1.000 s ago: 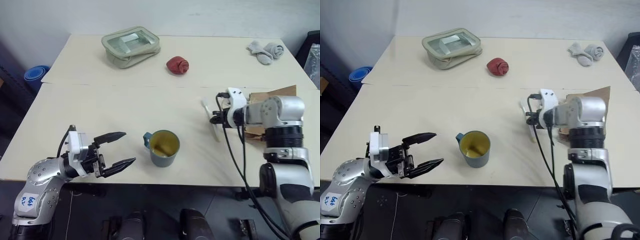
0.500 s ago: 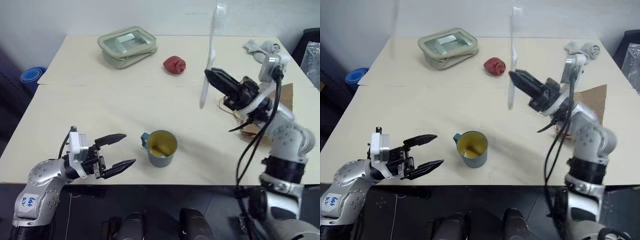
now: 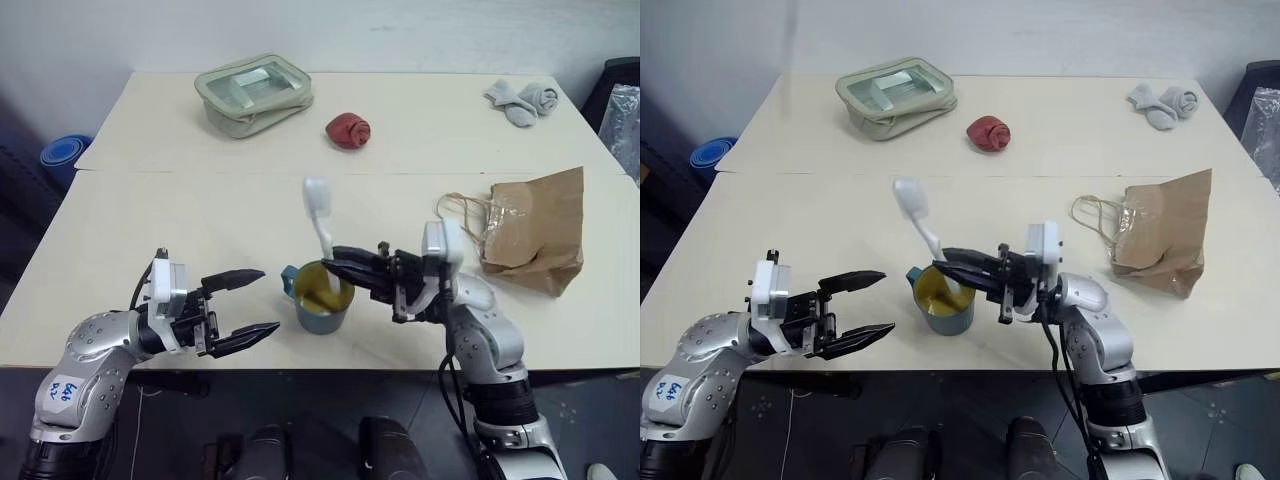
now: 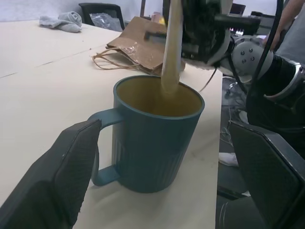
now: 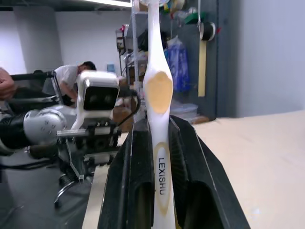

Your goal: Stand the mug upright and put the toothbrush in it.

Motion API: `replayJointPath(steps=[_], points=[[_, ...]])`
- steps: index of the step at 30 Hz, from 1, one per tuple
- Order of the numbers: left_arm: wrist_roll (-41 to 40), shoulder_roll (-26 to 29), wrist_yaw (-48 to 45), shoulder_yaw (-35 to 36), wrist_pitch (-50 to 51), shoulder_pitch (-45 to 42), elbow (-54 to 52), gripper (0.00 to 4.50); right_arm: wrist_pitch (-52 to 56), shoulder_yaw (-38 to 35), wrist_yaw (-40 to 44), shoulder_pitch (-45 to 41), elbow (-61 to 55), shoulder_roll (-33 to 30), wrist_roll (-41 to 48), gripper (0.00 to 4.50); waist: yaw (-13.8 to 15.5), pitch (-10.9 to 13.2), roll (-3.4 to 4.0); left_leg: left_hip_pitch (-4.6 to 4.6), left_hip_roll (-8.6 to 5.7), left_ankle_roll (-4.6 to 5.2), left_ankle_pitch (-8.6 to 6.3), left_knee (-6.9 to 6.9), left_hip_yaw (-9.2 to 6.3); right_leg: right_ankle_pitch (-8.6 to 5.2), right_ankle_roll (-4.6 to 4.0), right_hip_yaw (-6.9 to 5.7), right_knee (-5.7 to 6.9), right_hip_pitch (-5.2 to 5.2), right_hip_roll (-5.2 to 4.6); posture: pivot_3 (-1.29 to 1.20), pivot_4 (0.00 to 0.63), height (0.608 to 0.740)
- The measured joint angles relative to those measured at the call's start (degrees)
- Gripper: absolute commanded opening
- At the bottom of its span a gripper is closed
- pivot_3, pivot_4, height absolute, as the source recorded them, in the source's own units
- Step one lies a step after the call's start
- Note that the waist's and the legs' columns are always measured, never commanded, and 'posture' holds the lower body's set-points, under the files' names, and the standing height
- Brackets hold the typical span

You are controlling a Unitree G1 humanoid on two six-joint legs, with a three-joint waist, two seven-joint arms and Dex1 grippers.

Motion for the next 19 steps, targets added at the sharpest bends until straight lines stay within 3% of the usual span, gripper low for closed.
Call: replayJointPath(steps=[1,5,12,14,19], points=[[0.0,0.1,-0.1,0.0,0.0,0.0,0.0,4.5,-1.6,0.4,0.0,0.1,1.2,0.5,-1.0,0.97,0.0,0.0,0.0,0.01,0.0,0.0,0.0,-0.01,0.02,0.0,0.0,0.02,0.0,0.0,0.0,0.0,0.15,0.74],[0.5,0.5,-0.2,1.6,-0.6,1.5,0.1,4.5,-7.3,-0.2,0.7,0.2,3.6,-1.9,-2.9,2.24,0.2,0.0,0.0,0.02,-0.01,0.0,0.0,0.02,0.04,0.0,0.0,0.06,-0.03,0.02,-0.01,0.0,0.15,0.74],[4.9,2.8,1.5,7.6,-3.5,7.9,0.8,4.5,-13.5,-7.5,7.5,1.1,6.6,-17.7,-3.3,4.48,0.4,0.0,-0.01,0.06,-0.01,0.03,-0.03,-0.04,0.13,0.0,0.0,0.08,-0.16,0.06,-0.01,0.0,0.15,0.74],[9.8,4.3,2.3,9.8,-6.6,11.7,2.2,4.5,-19.8,-9.6,15.8,3.6,13.3,-25.2,-4.8,4.48,0.6,0.0,-0.06,0.13,0.02,0.04,-0.04,-0.08,0.27,0.0,0.0,0.1,-0.22,0.09,-0.01,0.0,0.15,0.74],[14.5,4.4,2.8,13.7,-12.1,16.4,5.6,4.5,-28.9,-10.1,22.6,5.6,24.7,-32.2,-6.6,4.48,1.1,0.1,-0.1,0.32,0.1,0.13,-0.09,-0.08,0.66,-0.01,-0.01,0.17,-0.28,0.1,-0.04,0.0,0.15,0.74]])
